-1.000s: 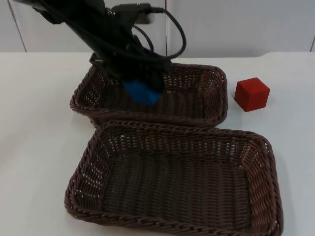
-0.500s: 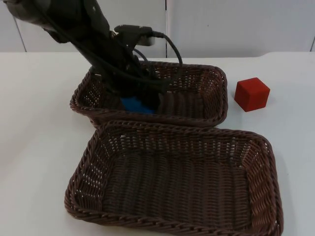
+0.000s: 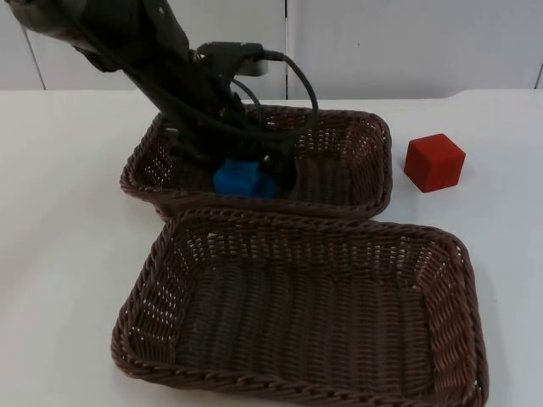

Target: Pick up one cube with the left hand and place it into the upper basket. Pick up one cube with the right hand and place it into the lower basket.

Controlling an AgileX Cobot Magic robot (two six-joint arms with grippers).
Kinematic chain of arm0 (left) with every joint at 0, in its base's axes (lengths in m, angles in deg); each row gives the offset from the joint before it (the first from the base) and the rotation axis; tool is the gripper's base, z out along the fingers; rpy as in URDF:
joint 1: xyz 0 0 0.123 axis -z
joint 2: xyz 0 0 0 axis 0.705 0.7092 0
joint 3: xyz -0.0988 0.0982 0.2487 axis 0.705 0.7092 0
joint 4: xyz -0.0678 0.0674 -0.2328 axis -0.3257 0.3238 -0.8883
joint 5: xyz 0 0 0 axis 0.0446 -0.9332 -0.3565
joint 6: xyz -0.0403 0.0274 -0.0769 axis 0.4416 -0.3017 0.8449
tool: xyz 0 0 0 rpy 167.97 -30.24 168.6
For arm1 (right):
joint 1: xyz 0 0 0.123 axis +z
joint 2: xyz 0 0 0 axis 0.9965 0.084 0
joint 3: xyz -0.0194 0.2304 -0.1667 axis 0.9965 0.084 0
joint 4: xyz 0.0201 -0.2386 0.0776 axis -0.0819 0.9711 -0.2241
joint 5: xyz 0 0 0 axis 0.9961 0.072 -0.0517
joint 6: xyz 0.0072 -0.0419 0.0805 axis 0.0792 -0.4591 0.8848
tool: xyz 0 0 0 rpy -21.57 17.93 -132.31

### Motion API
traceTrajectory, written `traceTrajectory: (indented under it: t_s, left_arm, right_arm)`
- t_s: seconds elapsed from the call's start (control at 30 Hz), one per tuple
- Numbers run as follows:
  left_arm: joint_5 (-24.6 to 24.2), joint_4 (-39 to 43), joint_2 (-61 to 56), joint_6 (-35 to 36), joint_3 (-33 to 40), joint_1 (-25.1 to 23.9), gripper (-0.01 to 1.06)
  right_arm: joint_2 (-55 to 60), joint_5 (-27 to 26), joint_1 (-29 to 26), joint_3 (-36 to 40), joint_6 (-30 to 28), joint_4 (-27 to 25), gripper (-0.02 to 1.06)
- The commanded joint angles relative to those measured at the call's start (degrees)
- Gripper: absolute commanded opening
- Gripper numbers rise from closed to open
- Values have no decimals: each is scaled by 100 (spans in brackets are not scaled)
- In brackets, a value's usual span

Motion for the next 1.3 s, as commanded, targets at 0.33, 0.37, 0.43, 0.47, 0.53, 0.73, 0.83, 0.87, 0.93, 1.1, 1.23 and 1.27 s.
traceTrajectory:
  t_s: [0.33,0.37,0.43,0.47,0.53,0.73,0.83,0.87,0.93,1.1,1.23,1.27]
  left_arm:
    - [-520,138,-1731,122,-24,11,105]
    - [-603,262,-1962,248,-24,11,105]
    - [-723,491,-2271,440,-24,11,105]
    - [-757,582,-2392,504,-24,11,105]
    - [-922,971,-2962,816,36,11,105]
    - [-558,1163,-4489,1082,1110,11,105]
    - [-327,1163,-5100,1082,1693,11,105]
    - [-243,1163,-5420,1099,1977,11,105]
    - [-106,1186,-5953,1224,2418,11,105]
    - [-166,1350,-6875,1416,3152,11,105]
    - [-166,1672,-7479,1696,3680,11,105]
    - [-166,1758,-7632,1776,3824,11,105]
  right_arm:
    - [-24,-44,-31,-6,3,7,105]
    - [-24,-44,-31,-6,3,7,105]
    - [-24,-44,-31,-6,3,-4,105]
    - [-24,-44,-31,-6,3,-4,105]
    - [-24,-54,-31,-6,3,7,105]
    - [126,-119,-31,-107,73,-13,105]
    - [438,-236,-31,-250,73,-19,105]
    - [645,-308,-31,-346,73,-19,105]
    - [1074,-472,-31,-519,50,-19,105]
    - [2095,-847,-31,-811,25,-29,105]
    - [2934,-1173,-31,-1001,-175,-268,105]
    - [3256,-1302,-31,-1089,-293,-412,105]
